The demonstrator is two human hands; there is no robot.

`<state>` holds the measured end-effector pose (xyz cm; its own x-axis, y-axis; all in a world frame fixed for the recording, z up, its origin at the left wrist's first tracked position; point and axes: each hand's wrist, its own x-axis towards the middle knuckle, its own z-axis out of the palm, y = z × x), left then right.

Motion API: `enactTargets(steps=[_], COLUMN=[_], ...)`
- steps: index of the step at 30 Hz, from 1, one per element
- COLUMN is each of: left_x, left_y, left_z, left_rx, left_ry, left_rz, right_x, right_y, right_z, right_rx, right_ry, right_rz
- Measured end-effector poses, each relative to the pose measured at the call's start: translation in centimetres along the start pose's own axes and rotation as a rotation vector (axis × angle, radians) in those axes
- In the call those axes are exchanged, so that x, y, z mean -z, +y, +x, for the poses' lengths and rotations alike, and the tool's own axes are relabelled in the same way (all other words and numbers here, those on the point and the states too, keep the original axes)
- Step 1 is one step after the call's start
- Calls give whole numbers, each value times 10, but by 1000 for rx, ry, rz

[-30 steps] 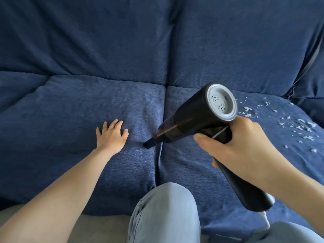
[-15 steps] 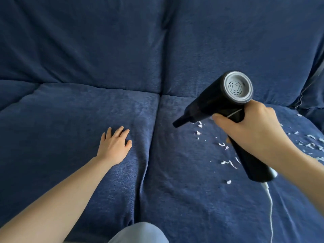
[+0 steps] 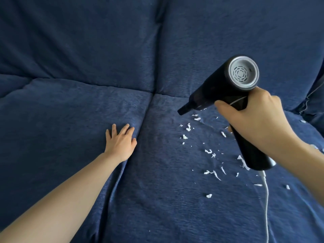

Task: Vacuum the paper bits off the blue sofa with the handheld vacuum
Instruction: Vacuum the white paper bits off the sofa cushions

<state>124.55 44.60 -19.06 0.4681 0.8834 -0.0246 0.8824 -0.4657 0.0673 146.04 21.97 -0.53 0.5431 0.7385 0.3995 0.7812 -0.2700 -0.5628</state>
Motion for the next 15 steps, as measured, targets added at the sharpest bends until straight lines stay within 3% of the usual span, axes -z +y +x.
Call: enactTargets(steps=[3, 9, 15], left_x=[-1, 1, -13], left_y=[32, 87, 127], left_z=[-8, -22, -33], left_rx=[-47, -165, -144], left_ry=[-47, 91, 87], left_rz=[-24, -150, -340], right_x=[11, 28, 28], right_y=[16, 45, 63], right_z=[4, 11, 15], right_rx=[-24, -42, -47], right_ry=[-8, -9, -15], right_rz=[10, 26, 15])
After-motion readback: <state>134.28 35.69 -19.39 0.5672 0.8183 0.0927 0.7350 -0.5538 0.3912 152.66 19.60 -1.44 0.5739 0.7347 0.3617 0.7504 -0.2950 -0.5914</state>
